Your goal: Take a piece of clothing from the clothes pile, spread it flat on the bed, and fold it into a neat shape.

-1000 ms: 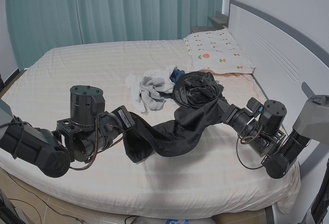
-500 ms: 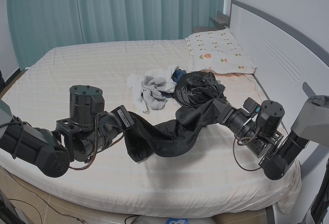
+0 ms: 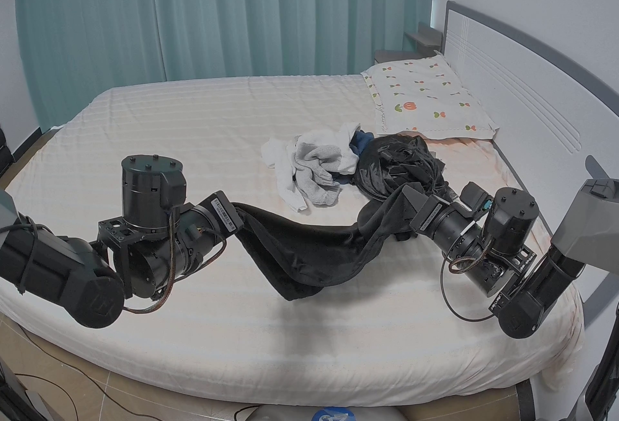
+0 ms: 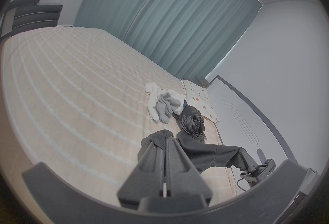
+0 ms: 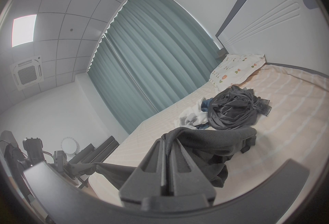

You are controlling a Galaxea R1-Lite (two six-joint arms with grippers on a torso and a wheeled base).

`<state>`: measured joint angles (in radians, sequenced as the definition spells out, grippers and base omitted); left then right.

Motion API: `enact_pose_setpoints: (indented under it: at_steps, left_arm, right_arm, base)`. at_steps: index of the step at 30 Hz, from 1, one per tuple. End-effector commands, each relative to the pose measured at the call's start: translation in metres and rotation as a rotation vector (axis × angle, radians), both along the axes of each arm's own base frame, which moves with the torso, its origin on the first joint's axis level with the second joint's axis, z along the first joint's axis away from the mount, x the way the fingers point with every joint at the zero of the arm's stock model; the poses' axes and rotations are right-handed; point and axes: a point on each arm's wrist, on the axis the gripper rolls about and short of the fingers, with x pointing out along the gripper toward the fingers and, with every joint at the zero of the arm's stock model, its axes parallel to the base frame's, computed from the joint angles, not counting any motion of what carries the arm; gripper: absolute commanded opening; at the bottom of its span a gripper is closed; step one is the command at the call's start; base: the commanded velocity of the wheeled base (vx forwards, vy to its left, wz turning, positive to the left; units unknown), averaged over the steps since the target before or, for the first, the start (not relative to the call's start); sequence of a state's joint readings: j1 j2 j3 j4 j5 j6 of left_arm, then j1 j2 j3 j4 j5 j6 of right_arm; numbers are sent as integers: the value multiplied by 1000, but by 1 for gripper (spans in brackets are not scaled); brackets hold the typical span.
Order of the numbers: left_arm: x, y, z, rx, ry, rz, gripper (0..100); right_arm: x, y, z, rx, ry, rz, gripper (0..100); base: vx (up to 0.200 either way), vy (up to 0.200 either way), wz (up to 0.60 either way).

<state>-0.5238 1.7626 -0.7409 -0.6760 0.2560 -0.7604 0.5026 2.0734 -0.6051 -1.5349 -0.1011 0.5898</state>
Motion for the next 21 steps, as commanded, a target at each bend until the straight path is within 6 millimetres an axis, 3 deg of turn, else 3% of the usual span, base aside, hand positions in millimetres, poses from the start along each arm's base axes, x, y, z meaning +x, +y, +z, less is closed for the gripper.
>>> enact_pose_setpoints:
  at_steps: [1,21]
  left_arm:
    - [-1,3,4,-7,-11,6,0]
    - [-3,12,13,-20,-36,32,0]
  right_arm:
    - [-1,0,3,4,-9,0,0]
    - [-2,1,12,9,-39,6,0]
  base:
    - [0,200,0]
    - [0,200,0]
